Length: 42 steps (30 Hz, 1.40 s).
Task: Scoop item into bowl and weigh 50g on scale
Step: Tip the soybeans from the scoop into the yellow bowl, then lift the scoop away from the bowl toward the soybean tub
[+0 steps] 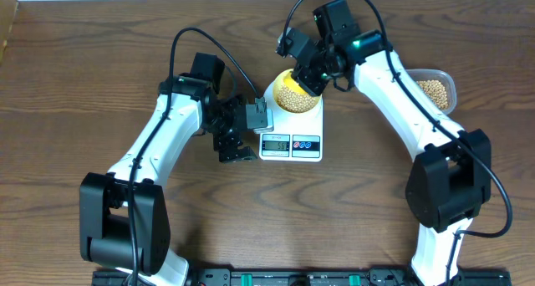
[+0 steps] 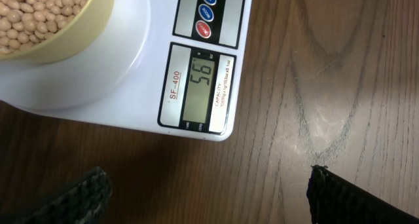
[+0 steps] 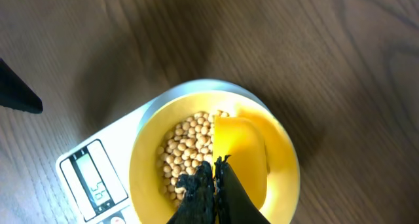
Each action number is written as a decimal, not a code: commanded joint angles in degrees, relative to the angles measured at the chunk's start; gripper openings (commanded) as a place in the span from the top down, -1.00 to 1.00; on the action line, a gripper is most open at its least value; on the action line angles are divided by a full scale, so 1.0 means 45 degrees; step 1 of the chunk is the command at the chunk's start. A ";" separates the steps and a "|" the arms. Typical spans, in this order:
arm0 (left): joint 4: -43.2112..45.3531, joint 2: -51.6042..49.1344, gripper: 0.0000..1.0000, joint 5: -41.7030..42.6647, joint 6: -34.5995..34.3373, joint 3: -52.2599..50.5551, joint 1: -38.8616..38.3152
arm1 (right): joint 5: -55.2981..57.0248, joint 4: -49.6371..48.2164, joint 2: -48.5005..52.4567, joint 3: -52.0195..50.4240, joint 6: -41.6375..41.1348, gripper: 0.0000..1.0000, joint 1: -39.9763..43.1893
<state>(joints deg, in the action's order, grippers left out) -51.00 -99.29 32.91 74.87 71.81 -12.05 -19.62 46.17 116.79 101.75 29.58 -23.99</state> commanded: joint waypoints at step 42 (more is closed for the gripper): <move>-0.0068 -0.0083 -0.95 0.0209 0.0121 -0.0029 0.0053 | -0.3429 -0.0933 0.0097 -0.1117 -0.4279 0.98 0.1719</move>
<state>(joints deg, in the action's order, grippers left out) -51.00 -99.29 32.91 74.87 71.81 -12.05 -33.67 42.28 116.79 96.99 11.84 -15.97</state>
